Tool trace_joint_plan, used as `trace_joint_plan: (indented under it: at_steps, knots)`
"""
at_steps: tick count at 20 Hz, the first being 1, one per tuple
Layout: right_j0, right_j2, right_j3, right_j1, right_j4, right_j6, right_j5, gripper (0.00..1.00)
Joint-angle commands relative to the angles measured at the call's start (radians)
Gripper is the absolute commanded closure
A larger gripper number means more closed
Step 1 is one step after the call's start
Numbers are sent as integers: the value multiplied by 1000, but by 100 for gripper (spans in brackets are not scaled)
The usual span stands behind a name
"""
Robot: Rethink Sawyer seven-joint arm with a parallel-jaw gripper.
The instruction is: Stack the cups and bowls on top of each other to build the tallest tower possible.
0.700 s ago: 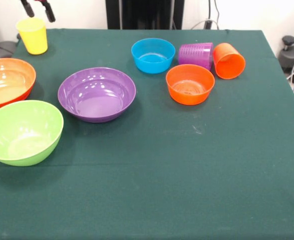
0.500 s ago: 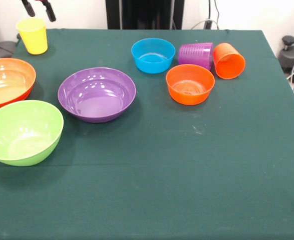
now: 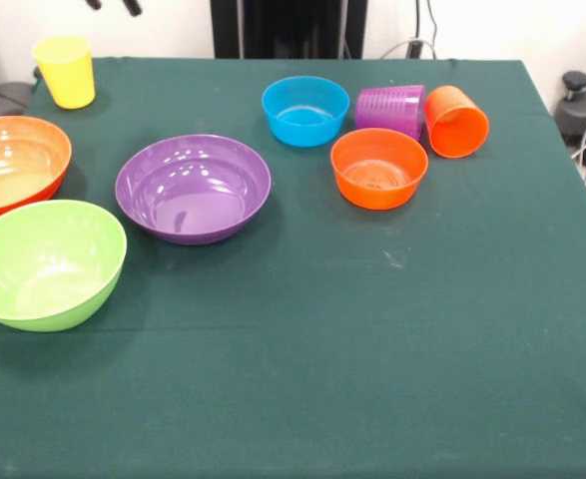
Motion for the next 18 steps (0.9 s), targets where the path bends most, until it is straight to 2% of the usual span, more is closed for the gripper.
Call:
trace_joint_plan:
  at_steps: [1, 3, 5, 7, 11, 18]
  knots:
    - [43, 63, 16, 6, 24, 126, 65, 0]
    - [37, 58, 24, 7, 18, 116, 40, 0]
    - [42, 49, 38, 1, 40, 92, 93, 0]
    - [35, 48, 49, -5, 53, 74, 102, 0]
    - [20, 53, 59, 29, 68, 37, 190, 0]
    - [0, 69, 39, 64, 72, 42, 226, 0]
